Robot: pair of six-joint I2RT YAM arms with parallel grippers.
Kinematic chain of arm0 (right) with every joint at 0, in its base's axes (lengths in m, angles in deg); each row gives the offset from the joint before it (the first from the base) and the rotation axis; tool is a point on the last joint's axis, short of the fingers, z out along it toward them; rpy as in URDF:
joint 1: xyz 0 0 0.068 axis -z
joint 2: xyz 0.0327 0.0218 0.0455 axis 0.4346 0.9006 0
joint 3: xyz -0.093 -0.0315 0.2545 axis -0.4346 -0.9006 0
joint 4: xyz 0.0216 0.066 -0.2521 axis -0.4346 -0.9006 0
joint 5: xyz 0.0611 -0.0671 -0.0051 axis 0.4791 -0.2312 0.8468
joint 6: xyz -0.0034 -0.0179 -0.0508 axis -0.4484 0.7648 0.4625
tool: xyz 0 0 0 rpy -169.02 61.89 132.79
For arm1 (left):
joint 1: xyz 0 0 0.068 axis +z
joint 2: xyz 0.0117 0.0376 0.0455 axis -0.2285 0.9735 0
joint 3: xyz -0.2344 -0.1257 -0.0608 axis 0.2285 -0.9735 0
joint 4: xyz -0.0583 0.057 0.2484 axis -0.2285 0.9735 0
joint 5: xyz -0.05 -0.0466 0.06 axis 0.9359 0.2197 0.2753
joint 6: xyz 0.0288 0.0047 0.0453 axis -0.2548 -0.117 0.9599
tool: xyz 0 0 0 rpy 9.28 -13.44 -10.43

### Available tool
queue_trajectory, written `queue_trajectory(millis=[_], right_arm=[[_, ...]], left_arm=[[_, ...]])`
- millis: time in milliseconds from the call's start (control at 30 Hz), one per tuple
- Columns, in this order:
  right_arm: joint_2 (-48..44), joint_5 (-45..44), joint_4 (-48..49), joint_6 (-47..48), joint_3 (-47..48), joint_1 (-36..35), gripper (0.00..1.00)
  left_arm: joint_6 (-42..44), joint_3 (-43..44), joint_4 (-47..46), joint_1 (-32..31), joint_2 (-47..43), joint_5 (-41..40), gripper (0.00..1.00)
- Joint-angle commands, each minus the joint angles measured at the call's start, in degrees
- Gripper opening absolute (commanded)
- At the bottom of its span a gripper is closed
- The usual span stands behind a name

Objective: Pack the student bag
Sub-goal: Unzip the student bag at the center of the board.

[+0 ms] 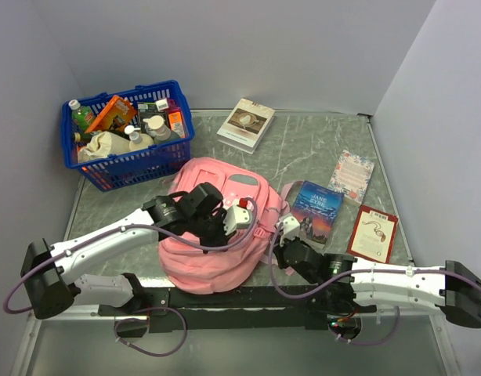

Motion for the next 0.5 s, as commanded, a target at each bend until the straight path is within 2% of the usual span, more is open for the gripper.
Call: queue_trajectory(millis=[0, 133, 200, 267, 300, 400, 467], right_arm=[[-0.47, 4.60, 5.10, -4.28, 2.97, -5.73, 0.00], [-1.08, 3.10, 5.10, -4.37, 4.11, -8.99, 0.00], [-1.60, 2.66, 1.34, -5.42, 5.25, -10.31, 0.02], [-3.09, 2.74, -1.99, -6.22, 5.08, -10.66, 0.10], [-3.71, 2.31, -2.97, -7.87, 4.73, -10.66, 0.21], [-5.82, -0.85, -6.57, -11.22, 3.06, -10.58, 0.47], [-7.31, -4.61, -7.63, -12.37, 2.01, -10.66, 0.54]], left_arm=[[-5.69, 0.99, -17.20, 2.95, 2.42, -8.33, 0.01], [-9.21, 0.02, -20.28, 4.36, 2.69, -8.42, 0.01], [-8.78, -0.60, -20.38, 4.88, 1.99, -8.34, 0.01], [-7.02, -0.95, -19.16, 5.24, 0.59, -7.64, 0.01], [-6.23, -1.39, -18.97, 5.32, 0.14, -7.46, 0.01], [-2.28, -2.88, -17.30, 5.59, -1.79, -5.53, 0.01], [0.27, -4.02, -15.90, 5.68, -3.45, -5.87, 0.01]])
